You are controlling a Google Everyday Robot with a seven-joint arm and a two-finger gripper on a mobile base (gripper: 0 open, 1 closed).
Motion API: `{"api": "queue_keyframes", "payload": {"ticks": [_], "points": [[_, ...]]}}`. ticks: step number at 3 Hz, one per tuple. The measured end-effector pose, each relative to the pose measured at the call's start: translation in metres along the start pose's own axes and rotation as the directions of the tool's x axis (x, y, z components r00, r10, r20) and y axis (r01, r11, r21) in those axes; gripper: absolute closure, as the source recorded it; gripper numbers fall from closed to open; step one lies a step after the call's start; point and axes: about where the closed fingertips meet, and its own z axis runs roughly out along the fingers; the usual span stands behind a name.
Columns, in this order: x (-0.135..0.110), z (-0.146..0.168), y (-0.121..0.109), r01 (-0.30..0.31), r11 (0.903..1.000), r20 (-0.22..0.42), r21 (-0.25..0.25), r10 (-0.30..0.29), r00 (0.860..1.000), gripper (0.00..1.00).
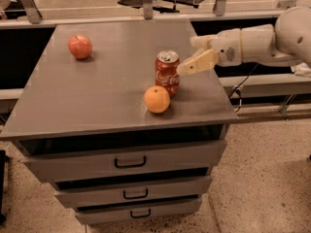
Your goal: Move coke can near orange
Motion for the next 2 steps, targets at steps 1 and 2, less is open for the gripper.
{"api": "queue_keyframes", "payload": {"ticks": [1, 2], "points": [[-0.038, -0.06, -0.023, 0.082, 0.9914, -0.035, 0.102, -0.079, 0.996, 0.0], [-0.059, -0.081, -0.03, 0.118, 0.9826, -0.02, 0.144, -0.116, 0.993, 0.0]]}}
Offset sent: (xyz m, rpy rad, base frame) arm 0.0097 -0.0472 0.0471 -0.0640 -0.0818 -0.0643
